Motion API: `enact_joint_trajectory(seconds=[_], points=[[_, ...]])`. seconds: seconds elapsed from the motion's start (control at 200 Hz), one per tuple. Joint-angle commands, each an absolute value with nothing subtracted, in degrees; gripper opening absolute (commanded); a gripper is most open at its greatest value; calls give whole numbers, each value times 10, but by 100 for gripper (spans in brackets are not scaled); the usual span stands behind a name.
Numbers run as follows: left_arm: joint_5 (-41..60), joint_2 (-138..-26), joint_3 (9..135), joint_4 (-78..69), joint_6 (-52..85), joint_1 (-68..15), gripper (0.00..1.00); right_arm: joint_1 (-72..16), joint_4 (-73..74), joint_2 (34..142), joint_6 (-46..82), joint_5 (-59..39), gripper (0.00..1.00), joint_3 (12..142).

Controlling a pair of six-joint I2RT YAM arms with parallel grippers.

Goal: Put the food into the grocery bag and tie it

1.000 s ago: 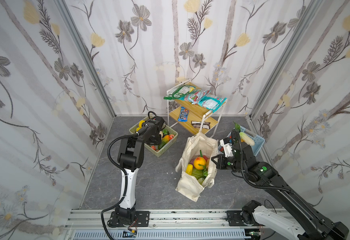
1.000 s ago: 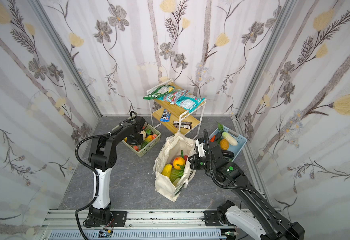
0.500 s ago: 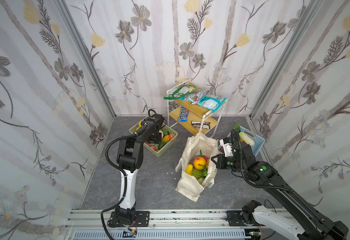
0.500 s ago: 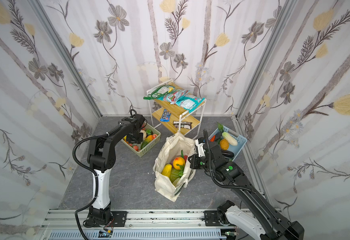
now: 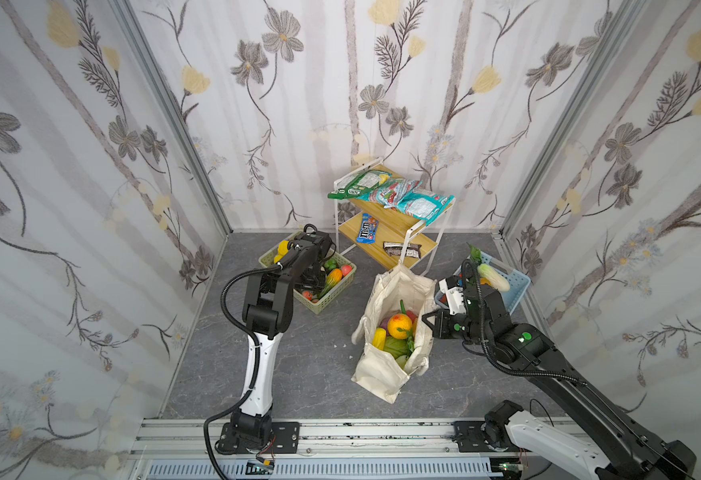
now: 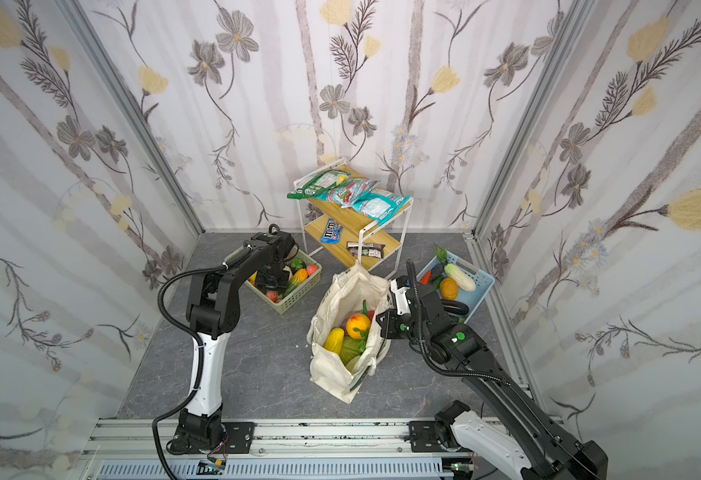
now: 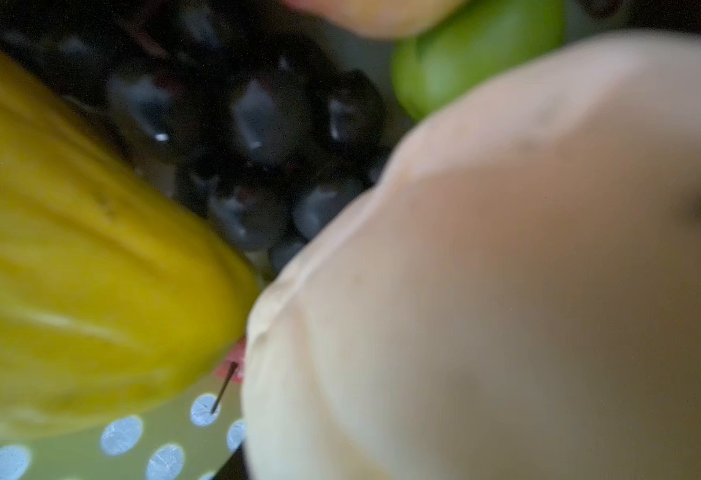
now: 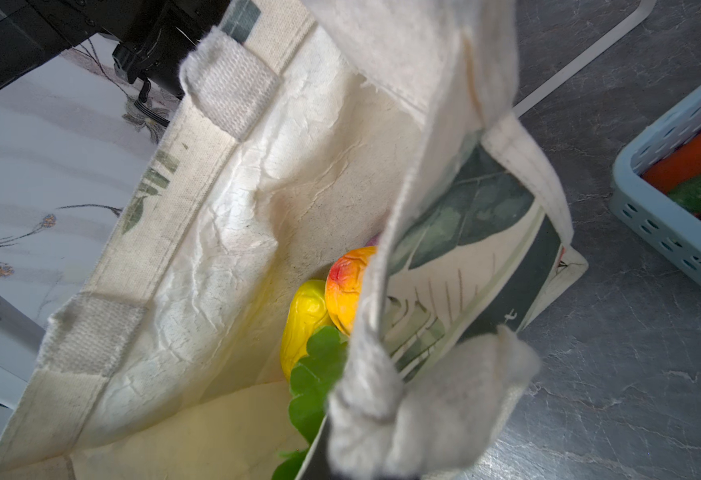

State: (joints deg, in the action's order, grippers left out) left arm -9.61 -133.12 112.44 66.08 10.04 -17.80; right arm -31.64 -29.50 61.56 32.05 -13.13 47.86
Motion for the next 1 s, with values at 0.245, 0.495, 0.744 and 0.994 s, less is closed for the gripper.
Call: enact_joint_trajectory(seconds=[0.245,0.495,0.744,0.994], points=[[-106,-1363,1132,692,103,-176,36,-316,-284,615,320,-127,8,469],[-116,-1349,1144,695,102,-176,21,-316,-284,617,320,-127,8,471],[-125,-1322,1157,703,97,-176,22,-316,-284,618,320,-125,8,470],[-123,-1296,1159,700,96,-176,22,-316,-284,616,320,-125,8,471]])
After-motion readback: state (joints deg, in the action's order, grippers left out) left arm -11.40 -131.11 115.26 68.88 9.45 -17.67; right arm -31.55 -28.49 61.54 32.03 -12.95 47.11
